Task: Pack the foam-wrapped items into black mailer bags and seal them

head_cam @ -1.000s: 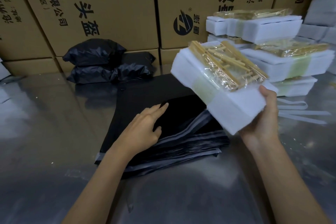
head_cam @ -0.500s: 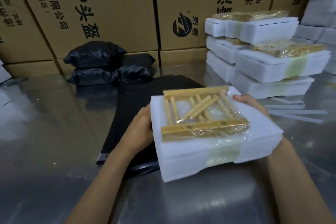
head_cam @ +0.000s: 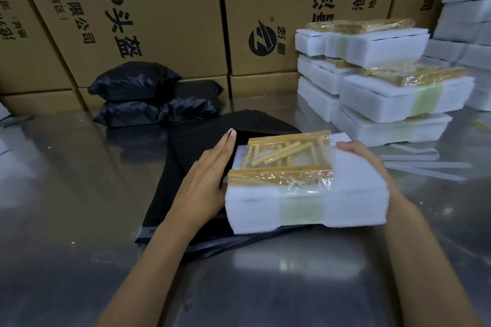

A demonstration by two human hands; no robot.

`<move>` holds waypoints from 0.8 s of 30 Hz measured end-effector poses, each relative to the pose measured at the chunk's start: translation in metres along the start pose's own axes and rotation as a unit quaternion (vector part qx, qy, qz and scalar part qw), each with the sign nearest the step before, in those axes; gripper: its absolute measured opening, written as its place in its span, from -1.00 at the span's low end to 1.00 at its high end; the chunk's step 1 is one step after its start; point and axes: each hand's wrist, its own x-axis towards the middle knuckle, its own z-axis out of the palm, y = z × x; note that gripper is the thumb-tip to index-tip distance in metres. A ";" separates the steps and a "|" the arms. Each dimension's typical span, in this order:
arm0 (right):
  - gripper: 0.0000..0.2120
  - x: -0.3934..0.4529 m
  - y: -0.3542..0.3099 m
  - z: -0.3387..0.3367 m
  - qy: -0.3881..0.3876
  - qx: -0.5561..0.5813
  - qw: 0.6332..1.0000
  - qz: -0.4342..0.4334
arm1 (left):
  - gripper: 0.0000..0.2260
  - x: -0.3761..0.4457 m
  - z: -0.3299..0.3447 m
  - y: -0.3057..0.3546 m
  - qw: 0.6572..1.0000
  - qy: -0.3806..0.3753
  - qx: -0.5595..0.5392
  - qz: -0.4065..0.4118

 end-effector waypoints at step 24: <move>-0.45 0.009 0.031 0.034 0.126 0.015 0.992 -0.017 | -0.76 -0.002 0.026 0.007 0.988 0.056 -0.088 -0.110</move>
